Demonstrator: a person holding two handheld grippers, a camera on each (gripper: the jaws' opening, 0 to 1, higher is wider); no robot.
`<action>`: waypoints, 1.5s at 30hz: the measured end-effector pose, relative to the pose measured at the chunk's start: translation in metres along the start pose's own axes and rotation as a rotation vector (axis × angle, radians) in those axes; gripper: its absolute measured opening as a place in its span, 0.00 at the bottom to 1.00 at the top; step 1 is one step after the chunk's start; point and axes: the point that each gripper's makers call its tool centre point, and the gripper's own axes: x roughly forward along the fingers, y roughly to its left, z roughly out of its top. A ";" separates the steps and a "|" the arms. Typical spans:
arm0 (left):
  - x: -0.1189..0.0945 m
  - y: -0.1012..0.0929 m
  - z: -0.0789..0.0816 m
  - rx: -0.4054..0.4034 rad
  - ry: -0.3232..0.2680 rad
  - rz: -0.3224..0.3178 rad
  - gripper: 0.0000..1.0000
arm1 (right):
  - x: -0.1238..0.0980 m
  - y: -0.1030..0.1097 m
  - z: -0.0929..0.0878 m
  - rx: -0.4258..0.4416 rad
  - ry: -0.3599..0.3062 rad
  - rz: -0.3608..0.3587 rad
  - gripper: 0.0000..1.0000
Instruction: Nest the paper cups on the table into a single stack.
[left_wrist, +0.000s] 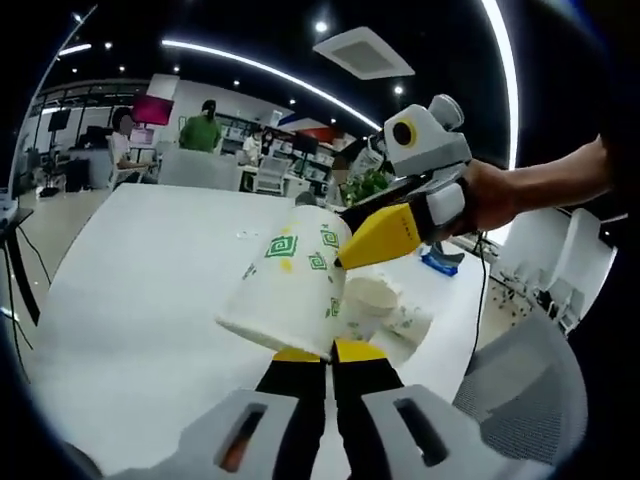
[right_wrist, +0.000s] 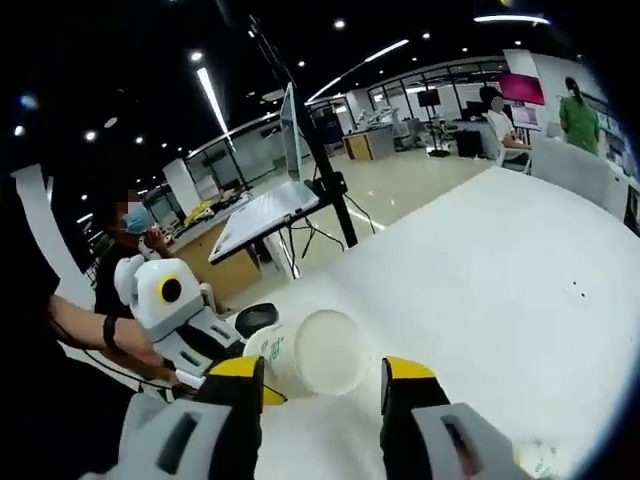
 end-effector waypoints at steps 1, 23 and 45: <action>0.000 0.000 0.000 -0.001 0.001 0.001 0.00 | 0.000 0.000 0.000 -0.004 0.002 -0.002 0.46; -0.002 0.002 -0.011 -0.034 0.031 0.027 0.00 | 0.008 0.017 -0.011 -0.042 0.018 0.022 0.39; 0.008 -0.011 0.013 -0.022 -0.004 0.002 0.01 | 0.006 0.016 -0.021 -0.009 0.023 0.040 0.40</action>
